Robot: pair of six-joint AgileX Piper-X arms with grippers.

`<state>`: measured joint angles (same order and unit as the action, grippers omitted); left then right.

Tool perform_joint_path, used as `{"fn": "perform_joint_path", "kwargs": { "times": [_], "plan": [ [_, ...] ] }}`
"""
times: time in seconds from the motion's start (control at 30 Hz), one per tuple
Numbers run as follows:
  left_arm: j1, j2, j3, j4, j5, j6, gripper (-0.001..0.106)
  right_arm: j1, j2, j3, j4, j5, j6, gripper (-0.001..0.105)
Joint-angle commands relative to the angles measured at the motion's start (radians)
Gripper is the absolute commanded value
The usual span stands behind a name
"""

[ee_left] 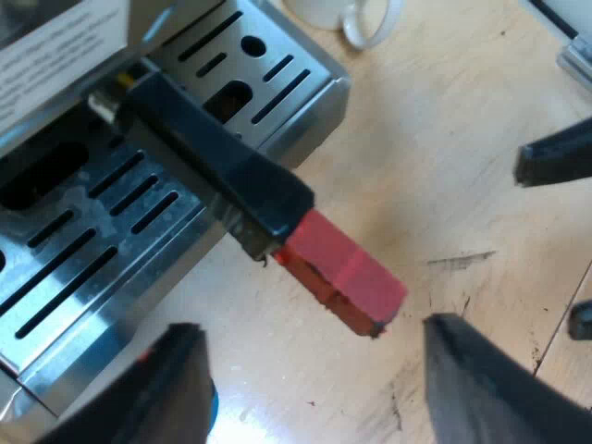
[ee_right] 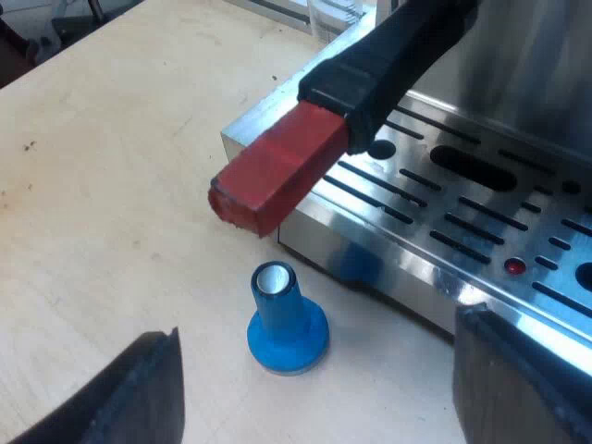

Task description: Put the handle in the coffee machine

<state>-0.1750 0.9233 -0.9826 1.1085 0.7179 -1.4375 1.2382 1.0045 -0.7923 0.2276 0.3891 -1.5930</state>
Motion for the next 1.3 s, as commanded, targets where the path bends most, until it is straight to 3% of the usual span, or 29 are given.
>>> {"fn": "perform_joint_path", "kwargs": {
  "times": [0.03,0.2,0.3,0.33,0.5,0.57,0.63,0.73,0.8,0.83,0.97,1.13,1.27,1.3],
  "plan": [
    [0.001,-0.041,-0.009,0.044,0.005,0.001,0.066,0.000,-0.014,-0.007,0.001,0.016,0.006,0.063],
    [0.004,-0.095,-0.009,0.098,-0.003,0.001,0.083,-0.002,-0.040,-0.054,0.090,-0.004,0.058,0.063],
    [0.004,-0.118,-0.009,0.107,-0.003,0.003,0.084,-0.022,-0.059,-0.094,0.171,-0.044,0.070,0.063],
    [0.004,-0.130,-0.009,0.106,-0.003,0.003,0.084,-0.068,-0.078,-0.130,0.248,-0.118,0.098,0.063],
    [0.004,-0.138,-0.016,0.106,-0.013,0.003,0.084,-0.210,-0.123,-0.187,0.371,-0.203,0.117,0.063],
    [0.004,-0.138,-0.021,0.106,-0.035,0.003,0.084,-0.274,-0.141,-0.203,0.409,-0.235,0.117,0.063],
    [0.004,-0.138,-0.040,0.106,-0.108,0.003,0.084,-0.384,-0.171,-0.221,0.465,-0.289,0.117,0.063],
    [0.016,-0.138,-0.065,0.106,-0.162,0.003,0.084,-0.495,-0.203,-0.223,0.506,-0.343,0.117,0.063],
    [0.033,-0.148,-0.084,0.106,-0.170,0.003,0.084,-0.580,-0.228,-0.223,0.544,-0.389,0.117,0.063],
    [0.046,-0.157,-0.095,0.104,-0.169,0.003,0.084,-0.688,-0.253,-0.223,0.589,-0.428,0.111,0.063],
    [0.075,-0.187,-0.105,0.097,-0.169,0.003,0.084,-0.835,-0.287,-0.223,0.658,-0.456,0.082,0.063],
    [0.115,-0.241,-0.105,0.100,-0.169,0.003,0.084,-1.088,-0.351,-0.223,0.821,-0.456,-0.039,0.063],
    [0.128,-0.262,-0.105,0.100,-0.172,0.003,0.084,-1.192,-0.388,-0.223,0.898,-0.456,-0.130,0.063],
    [0.152,-0.305,-0.105,0.100,-0.202,0.001,0.084,-1.212,-0.404,-0.223,0.913,-0.456,-0.149,0.063]
  ]
}}
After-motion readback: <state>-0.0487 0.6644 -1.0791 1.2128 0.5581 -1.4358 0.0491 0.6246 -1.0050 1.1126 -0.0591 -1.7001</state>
